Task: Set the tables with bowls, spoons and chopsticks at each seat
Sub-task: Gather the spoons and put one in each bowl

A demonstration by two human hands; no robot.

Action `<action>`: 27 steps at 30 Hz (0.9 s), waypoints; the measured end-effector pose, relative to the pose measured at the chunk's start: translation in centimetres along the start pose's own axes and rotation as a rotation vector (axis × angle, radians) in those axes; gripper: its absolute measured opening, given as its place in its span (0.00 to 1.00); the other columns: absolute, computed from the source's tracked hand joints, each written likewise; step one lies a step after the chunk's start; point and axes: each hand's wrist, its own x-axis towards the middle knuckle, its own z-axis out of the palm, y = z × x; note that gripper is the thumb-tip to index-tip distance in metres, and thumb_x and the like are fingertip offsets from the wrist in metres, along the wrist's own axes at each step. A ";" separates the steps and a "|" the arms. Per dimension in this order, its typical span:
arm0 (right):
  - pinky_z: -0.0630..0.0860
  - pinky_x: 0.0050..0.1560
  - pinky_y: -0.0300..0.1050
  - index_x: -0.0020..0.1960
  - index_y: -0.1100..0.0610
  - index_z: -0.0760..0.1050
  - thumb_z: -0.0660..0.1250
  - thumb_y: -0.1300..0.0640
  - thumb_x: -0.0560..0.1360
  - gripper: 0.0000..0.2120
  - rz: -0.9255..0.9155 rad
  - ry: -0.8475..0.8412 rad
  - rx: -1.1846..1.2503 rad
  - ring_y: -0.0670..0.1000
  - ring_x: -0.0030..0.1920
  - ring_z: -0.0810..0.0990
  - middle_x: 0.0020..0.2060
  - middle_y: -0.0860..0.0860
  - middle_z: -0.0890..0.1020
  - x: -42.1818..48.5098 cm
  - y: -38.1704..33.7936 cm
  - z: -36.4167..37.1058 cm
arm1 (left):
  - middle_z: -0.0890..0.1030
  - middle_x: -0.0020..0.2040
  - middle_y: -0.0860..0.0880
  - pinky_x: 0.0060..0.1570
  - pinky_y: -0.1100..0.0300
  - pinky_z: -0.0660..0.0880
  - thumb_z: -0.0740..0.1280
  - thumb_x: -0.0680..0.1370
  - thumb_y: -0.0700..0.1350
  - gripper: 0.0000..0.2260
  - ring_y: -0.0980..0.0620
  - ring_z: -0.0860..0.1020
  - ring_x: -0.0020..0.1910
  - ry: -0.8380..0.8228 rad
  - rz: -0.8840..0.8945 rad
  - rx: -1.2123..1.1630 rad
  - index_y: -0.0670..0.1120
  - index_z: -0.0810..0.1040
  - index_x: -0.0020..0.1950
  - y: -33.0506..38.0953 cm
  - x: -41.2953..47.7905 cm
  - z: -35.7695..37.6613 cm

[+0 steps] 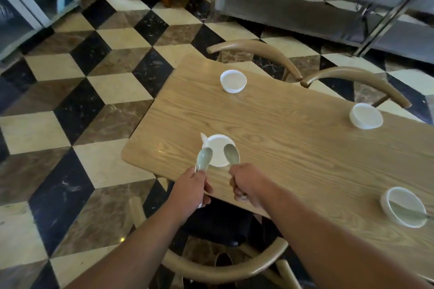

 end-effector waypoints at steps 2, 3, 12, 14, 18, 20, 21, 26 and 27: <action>0.76 0.28 0.43 0.53 0.61 0.77 0.61 0.60 0.85 0.07 0.019 -0.029 -0.019 0.51 0.26 0.73 0.33 0.56 0.79 1.5 -0.9 -0.8 | 0.84 0.40 0.44 0.36 0.55 0.75 0.58 0.87 0.45 0.10 0.48 0.79 0.31 0.013 -0.009 0.024 0.41 0.75 0.52 -0.2 0.3 -0.7; 0.77 0.29 0.43 0.56 0.60 0.77 0.61 0.60 0.86 0.07 0.028 -0.047 -0.055 0.52 0.27 0.74 0.35 0.57 0.81 2.3 -1.3 -1.3 | 0.84 0.40 0.44 0.35 0.56 0.76 0.58 0.87 0.45 0.11 0.49 0.79 0.30 0.020 -0.018 0.033 0.41 0.75 0.52 -0.3 0.5 -1.0; 0.69 0.29 0.42 0.48 0.60 0.77 0.61 0.58 0.83 0.09 -0.045 -0.059 -0.568 0.52 0.29 0.73 0.36 0.55 0.81 8.0 -3.7 -3.0 | 0.84 0.37 0.45 0.34 0.55 0.76 0.58 0.88 0.47 0.13 0.48 0.79 0.29 0.110 -0.076 0.082 0.41 0.75 0.50 0.8 2.8 -1.9; 0.72 0.32 0.43 0.51 0.59 0.78 0.63 0.54 0.85 0.10 -0.082 -0.052 -0.602 0.51 0.32 0.76 0.39 0.55 0.81 9.0 -4.0 -3.2 | 0.84 0.38 0.44 0.34 0.55 0.75 0.58 0.87 0.46 0.12 0.48 0.79 0.30 0.115 -0.089 0.071 0.41 0.75 0.50 1.1 3.2 -1.8; 0.69 0.31 0.44 0.51 0.58 0.83 0.64 0.46 0.85 0.17 -0.064 -0.057 -0.763 0.51 0.27 0.73 0.30 0.51 0.76 9.9 -4.2 -3.3 | 0.84 0.37 0.45 0.33 0.56 0.74 0.58 0.87 0.45 0.11 0.48 0.78 0.30 0.092 -0.089 0.075 0.42 0.74 0.49 1.5 3.2 -1.9; 0.68 0.31 0.45 0.50 0.56 0.86 0.65 0.42 0.84 0.19 -0.065 -0.043 -0.826 0.51 0.26 0.72 0.29 0.51 0.75 10.1 -4.4 -3.4 | 0.84 0.36 0.45 0.33 0.55 0.74 0.58 0.87 0.45 0.11 0.48 0.78 0.29 0.084 -0.090 0.078 0.42 0.74 0.50 1.6 3.5 -2.3; 0.67 0.31 0.45 0.48 0.56 0.86 0.66 0.42 0.83 0.19 -0.064 -0.034 -0.815 0.51 0.27 0.72 0.29 0.50 0.76 10.4 -4.4 -3.4 | 0.84 0.36 0.45 0.33 0.55 0.74 0.58 0.87 0.46 0.11 0.48 0.78 0.29 0.081 -0.091 0.088 0.41 0.74 0.50 1.7 3.6 -2.6; 0.68 0.32 0.43 0.41 0.56 0.84 0.70 0.41 0.80 0.19 -0.098 0.083 -0.754 0.49 0.30 0.76 0.29 0.47 0.79 12.9 -4.4 -3.1 | 0.85 0.38 0.44 0.37 0.52 0.75 0.58 0.87 0.45 0.11 0.48 0.79 0.30 0.061 -0.072 0.139 0.41 0.75 0.50 2.5 4.6 -4.9; 0.69 0.33 0.43 0.38 0.55 0.81 0.69 0.40 0.80 0.21 -0.093 0.105 -0.754 0.49 0.30 0.77 0.29 0.48 0.79 13.3 -4.4 -3.0 | 0.85 0.39 0.43 0.38 0.52 0.75 0.58 0.87 0.45 0.11 0.47 0.79 0.31 0.052 -0.068 0.139 0.42 0.75 0.50 2.7 4.8 -5.6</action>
